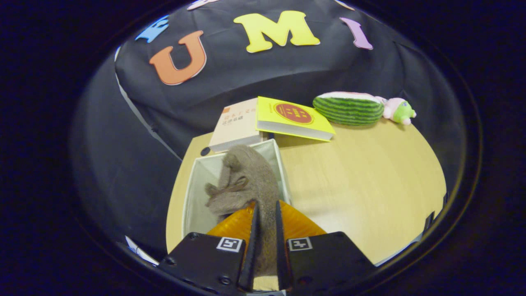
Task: Open the storage box then place both shoes into the box .Put the left shoe in first, then the right shoe, with the right side of both shoes facing outward in a uniform manner.
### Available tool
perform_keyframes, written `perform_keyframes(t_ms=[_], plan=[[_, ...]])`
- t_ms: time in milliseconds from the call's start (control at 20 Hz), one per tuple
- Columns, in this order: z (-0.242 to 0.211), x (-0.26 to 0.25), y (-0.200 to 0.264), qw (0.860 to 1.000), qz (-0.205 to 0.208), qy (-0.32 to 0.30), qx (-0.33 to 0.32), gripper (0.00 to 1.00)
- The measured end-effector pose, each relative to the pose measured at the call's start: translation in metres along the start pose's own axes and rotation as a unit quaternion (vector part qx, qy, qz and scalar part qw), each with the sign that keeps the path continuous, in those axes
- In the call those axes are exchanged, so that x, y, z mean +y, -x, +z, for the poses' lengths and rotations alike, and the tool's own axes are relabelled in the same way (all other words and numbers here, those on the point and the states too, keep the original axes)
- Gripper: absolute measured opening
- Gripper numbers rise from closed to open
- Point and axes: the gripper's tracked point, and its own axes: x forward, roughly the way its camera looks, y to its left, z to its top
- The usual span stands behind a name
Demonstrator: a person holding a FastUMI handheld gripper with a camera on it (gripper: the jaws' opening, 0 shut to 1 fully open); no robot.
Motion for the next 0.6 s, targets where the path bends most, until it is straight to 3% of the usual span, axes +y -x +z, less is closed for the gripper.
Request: perform_keyframes(t_ms=[200, 600], plan=[[0.042, -0.019, 0.044, 0.991, -0.036, 0.057, -0.119, 1.00], [0.065, -0.033, 0.139, 0.966, -0.027, 0.097, -0.239, 1.00]])
